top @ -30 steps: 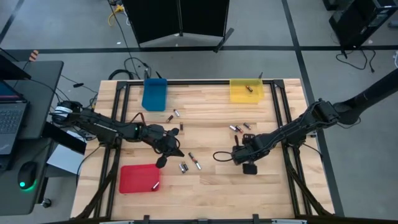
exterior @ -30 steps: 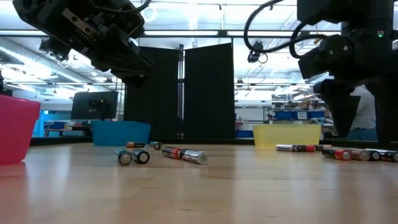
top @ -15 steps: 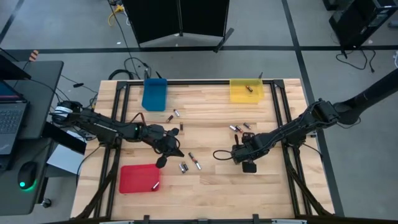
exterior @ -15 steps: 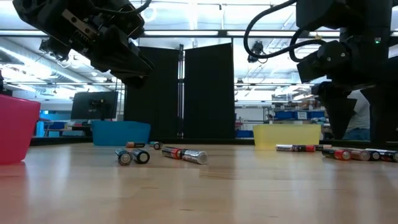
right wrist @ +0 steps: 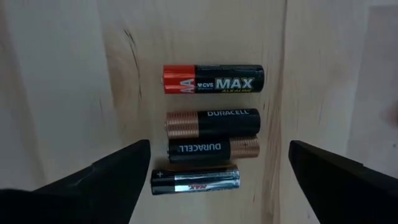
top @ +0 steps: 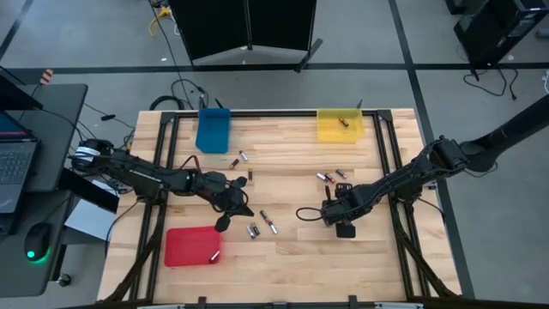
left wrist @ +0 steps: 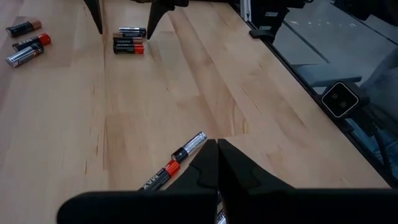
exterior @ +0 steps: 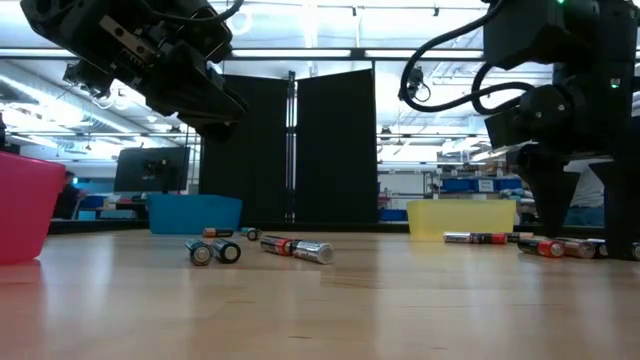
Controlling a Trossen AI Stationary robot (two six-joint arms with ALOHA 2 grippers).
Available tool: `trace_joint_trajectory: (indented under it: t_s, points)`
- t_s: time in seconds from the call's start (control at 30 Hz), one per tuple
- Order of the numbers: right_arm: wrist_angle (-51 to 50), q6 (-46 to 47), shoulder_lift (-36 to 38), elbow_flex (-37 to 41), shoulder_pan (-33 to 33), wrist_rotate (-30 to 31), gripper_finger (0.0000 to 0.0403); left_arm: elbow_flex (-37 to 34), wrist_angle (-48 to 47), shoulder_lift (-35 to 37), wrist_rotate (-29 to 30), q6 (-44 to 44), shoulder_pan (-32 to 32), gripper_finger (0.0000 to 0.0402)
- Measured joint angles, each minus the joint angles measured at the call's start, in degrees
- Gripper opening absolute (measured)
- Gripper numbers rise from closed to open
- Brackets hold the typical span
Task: Sort batteries
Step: Put the black battery into the blue bin
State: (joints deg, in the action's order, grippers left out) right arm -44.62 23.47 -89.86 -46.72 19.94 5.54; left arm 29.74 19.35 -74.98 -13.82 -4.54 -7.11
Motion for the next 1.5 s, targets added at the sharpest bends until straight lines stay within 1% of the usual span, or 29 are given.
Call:
trace_joint_trajectory:
  t_s: [0.37,0.97,1.2,1.4,1.5]
  points:
    - [0.1,-1.6,0.0,0.0,-0.7,0.4,0.0374,0.0,-0.3,0.0,0.0,0.0,0.0,0.0006]
    - [0.5,-2.3,0.0,0.1,-0.8,0.2,0.0373,0.0,-0.9,0.0,0.0,0.0,0.0,0.0006]
    - [4.7,-2.2,0.3,3.7,-0.8,-1.3,0.0373,0.0,-0.9,0.0,0.0,0.0,0.0,0.0006]
    - [5.1,-2.2,0.2,3.9,-1.0,-1.7,0.0373,0.0,-0.9,0.0,0.0,-0.1,0.0,0.0006]
    - [5.2,-2.0,0.2,3.9,-1.0,-2.0,0.0367,0.0,-0.9,0.0,0.0,-0.1,0.0,0.0006]
